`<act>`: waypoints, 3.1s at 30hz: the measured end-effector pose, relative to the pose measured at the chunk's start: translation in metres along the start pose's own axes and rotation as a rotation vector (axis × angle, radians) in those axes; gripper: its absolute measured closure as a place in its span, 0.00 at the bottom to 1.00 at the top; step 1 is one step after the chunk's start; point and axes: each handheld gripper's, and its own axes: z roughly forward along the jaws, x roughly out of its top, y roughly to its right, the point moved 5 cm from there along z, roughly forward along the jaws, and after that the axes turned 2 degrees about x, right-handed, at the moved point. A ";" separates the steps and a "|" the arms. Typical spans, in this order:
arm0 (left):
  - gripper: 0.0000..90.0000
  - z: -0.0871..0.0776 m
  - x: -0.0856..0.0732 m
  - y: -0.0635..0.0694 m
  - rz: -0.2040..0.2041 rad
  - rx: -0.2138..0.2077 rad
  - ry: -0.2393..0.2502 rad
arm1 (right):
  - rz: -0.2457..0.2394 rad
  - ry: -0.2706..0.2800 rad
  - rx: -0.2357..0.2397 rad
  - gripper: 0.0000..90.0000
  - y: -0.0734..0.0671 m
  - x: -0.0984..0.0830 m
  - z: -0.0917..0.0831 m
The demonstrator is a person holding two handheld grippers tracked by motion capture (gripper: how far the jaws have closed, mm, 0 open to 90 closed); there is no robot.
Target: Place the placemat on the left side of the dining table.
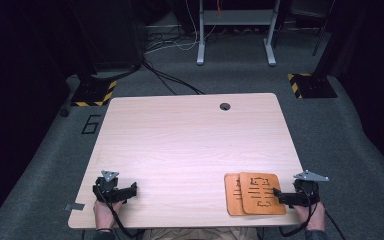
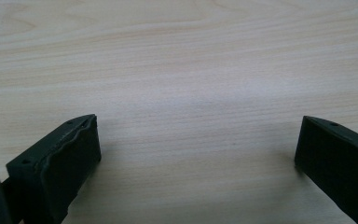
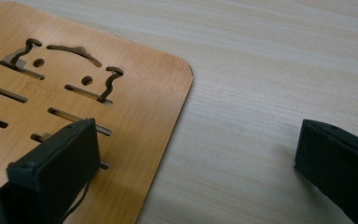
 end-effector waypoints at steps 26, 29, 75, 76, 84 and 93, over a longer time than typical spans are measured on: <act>0.00 -0.020 0.026 0.088 0.131 -0.268 -0.004 | 0.018 0.013 -0.013 0.00 0.000 0.000 0.000; 0.00 -0.021 0.030 0.096 0.142 -0.295 0.002 | 0.018 0.012 -0.013 0.00 0.000 0.000 0.000; 0.00 -0.007 0.058 0.260 0.383 -0.611 -0.098 | 0.025 0.020 -0.024 0.00 0.000 -0.001 0.000; 0.00 -0.007 0.059 0.267 0.396 -0.623 -0.106 | 0.025 0.020 -0.024 0.00 0.000 -0.001 0.000; 0.00 0.000 0.058 0.296 0.388 -0.688 -0.140 | 0.025 0.021 -0.025 0.00 0.000 -0.001 0.000; 0.00 0.001 0.061 0.322 0.434 -0.725 -0.158 | 0.025 0.022 -0.025 0.00 0.000 -0.001 0.000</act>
